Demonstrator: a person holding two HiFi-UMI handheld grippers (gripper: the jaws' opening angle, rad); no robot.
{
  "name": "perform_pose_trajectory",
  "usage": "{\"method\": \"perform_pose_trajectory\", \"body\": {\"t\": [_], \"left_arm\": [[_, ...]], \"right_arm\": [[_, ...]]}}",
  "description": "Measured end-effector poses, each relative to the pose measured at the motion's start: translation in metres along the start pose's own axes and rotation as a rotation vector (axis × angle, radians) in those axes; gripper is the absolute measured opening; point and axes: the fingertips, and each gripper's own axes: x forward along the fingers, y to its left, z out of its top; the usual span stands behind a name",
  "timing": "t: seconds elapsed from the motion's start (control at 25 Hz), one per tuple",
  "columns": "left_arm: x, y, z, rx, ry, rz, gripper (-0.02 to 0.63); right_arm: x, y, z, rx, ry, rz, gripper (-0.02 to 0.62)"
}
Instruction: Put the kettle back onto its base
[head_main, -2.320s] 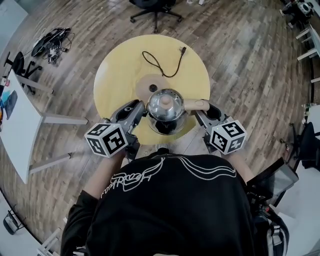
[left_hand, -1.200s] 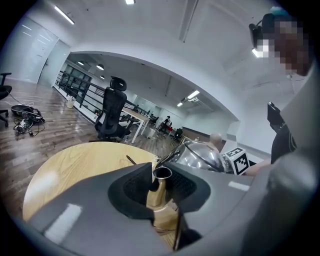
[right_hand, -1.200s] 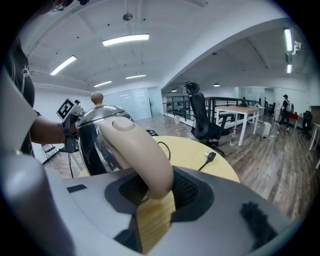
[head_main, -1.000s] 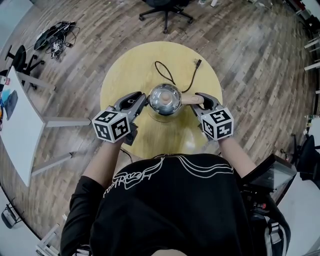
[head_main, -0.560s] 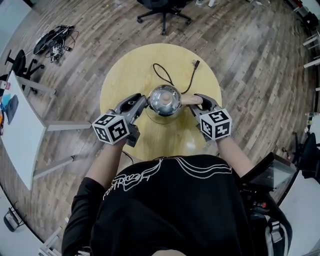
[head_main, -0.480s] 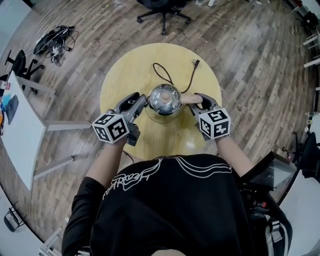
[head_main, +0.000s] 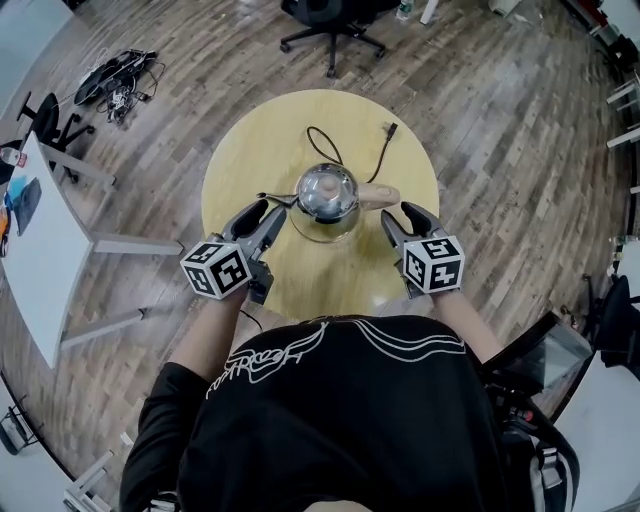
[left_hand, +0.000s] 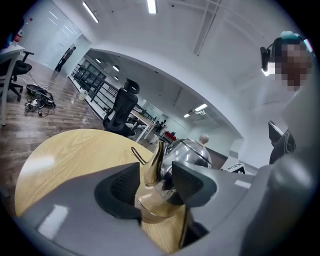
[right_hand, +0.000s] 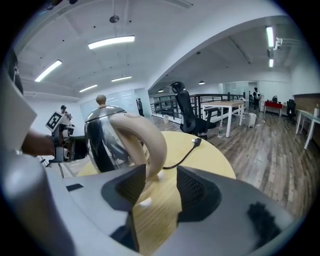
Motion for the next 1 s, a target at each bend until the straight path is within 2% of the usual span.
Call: {"method": "perform_pose_trajectory", "body": {"t": [0.16,0.28,0.44,0.52,0.56,0.6,0.64,0.68,0.84,1.0], "left_arm": [[-0.019,-0.017,-0.019,0.014,0.008,0.022,0.185],[-0.036,-0.052,-0.039,0.04,0.035,-0.012,0.176],[-0.059,-0.121,-0.07,0.109,0.09,-0.096,0.098],[-0.075,-0.163,-0.092,0.142,0.113,-0.139,0.026],[-0.085,-0.185,-0.104,0.142,0.117,-0.173,0.006],[-0.096,-0.207,-0.116,0.133,0.12,-0.211,0.006],[-0.107,-0.229,-0.127,0.125,0.121,-0.246,0.006],[-0.119,-0.249,-0.137,0.125,0.119,-0.275,0.006],[-0.161,-0.315,-0.173,0.174,0.091,-0.331,0.006],[-0.2,-0.355,-0.201,0.196,0.073,-0.328,0.005]], "right_arm": [[-0.03,0.01,-0.013,0.129,-0.018,0.056,0.186],[-0.063,0.038,-0.018,0.175,-0.054,0.15,0.186],[-0.119,0.088,-0.018,0.158,-0.105,0.341,0.186],[-0.158,0.109,-0.023,0.16,-0.138,0.401,0.184],[-0.179,0.117,-0.028,0.168,-0.157,0.416,0.177],[-0.2,0.123,-0.033,0.179,-0.18,0.419,0.135],[-0.22,0.128,-0.038,0.19,-0.205,0.415,0.059],[-0.238,0.133,-0.044,0.203,-0.23,0.412,0.023],[-0.296,0.156,-0.077,0.249,-0.269,0.433,0.008],[-0.33,0.193,-0.108,0.185,-0.222,0.442,0.006]]}}
